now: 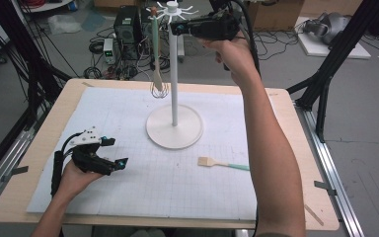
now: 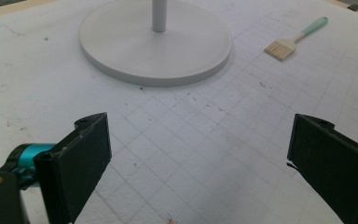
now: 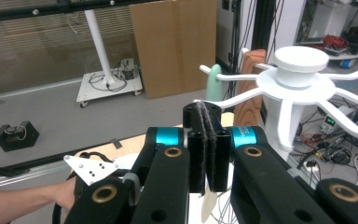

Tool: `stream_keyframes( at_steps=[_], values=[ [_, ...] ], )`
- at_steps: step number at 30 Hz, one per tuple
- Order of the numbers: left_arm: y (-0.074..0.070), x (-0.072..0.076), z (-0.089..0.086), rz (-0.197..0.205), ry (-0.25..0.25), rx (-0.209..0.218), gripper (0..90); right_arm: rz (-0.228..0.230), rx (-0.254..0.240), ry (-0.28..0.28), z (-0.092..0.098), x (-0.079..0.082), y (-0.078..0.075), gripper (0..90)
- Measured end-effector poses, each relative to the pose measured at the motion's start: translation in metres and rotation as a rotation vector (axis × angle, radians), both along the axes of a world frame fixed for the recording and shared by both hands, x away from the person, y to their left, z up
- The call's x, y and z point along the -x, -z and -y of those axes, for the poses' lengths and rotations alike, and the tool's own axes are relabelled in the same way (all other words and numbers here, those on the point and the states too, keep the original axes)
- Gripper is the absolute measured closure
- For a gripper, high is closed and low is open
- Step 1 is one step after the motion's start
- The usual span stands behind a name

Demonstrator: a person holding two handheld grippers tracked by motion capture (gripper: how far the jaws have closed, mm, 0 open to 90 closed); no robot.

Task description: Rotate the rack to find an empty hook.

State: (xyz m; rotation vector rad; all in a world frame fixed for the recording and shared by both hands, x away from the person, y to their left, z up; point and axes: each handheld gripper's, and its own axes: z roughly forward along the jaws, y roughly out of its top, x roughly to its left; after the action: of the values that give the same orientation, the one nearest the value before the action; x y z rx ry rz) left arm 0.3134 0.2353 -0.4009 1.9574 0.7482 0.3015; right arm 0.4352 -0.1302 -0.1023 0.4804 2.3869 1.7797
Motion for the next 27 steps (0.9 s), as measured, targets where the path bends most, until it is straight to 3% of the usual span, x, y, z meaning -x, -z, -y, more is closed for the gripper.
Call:
stream_keyframes(
  at_steps=[12,27],
  values=[
    [0.001,0.0,0.001,-0.002,0.004,-0.008,6.6,-0.006,-0.015,-0.024,0.014,0.017,0.014,82.5],
    [0.001,0.0,0.0,-0.006,0.003,0.004,6.6,-0.032,0.012,0.008,0.024,0.032,0.037,60.8]
  ],
)
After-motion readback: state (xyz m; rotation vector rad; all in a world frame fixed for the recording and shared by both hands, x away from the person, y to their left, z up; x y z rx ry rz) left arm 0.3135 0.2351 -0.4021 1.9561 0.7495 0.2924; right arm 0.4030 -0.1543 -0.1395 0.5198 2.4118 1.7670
